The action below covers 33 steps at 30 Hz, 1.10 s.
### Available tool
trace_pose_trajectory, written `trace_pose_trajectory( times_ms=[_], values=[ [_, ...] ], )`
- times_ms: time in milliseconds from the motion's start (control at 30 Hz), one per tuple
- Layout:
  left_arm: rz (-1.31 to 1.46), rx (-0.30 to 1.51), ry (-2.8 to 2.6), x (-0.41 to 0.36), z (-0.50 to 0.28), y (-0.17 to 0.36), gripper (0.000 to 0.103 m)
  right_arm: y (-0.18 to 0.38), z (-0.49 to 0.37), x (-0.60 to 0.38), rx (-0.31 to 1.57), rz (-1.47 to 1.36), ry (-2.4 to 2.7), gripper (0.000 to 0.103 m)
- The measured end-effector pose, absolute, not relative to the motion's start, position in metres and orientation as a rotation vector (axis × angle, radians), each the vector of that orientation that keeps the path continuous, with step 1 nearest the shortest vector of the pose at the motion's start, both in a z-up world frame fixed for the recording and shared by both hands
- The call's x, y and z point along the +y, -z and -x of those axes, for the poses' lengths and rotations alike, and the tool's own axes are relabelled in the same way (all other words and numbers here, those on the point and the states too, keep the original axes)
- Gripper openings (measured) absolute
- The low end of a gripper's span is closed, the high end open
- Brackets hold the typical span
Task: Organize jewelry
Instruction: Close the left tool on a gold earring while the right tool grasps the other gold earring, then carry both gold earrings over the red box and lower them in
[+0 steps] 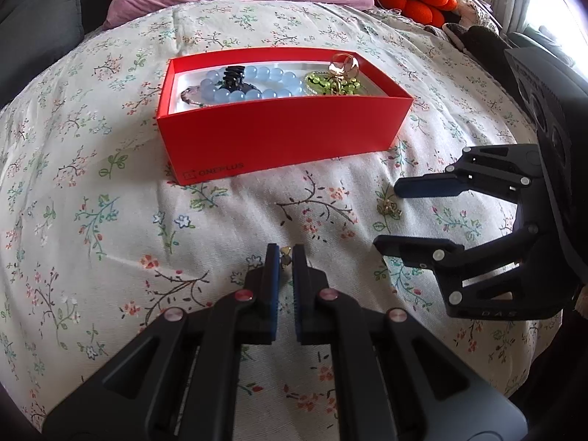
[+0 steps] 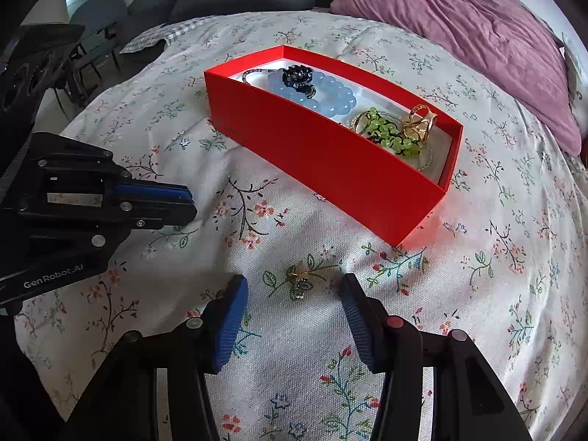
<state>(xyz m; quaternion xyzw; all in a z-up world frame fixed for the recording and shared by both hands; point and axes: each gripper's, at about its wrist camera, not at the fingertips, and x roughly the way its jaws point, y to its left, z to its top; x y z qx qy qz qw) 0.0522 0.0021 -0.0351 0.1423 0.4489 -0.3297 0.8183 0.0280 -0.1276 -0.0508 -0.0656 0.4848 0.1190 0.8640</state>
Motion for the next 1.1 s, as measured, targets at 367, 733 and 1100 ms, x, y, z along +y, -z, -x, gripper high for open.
trace_pose_trajectory(
  times_ms=[367,733,1100],
  values=[
    [-0.309,0.955,0.702,0.002,-0.052,0.035,0.008,0.049,-0.029,-0.125,1.019,0.137,-0.269,0.022],
    [-0.316,0.949,0.703,0.001,-0.052,0.035,0.008,0.046,-0.028,-0.122,1.018,0.162,-0.252,0.009],
    [-0.315,0.945,0.702,0.001,-0.053,0.033,0.008,0.031,-0.025,-0.126,0.98,0.157,-0.227,0.008]
  ],
)
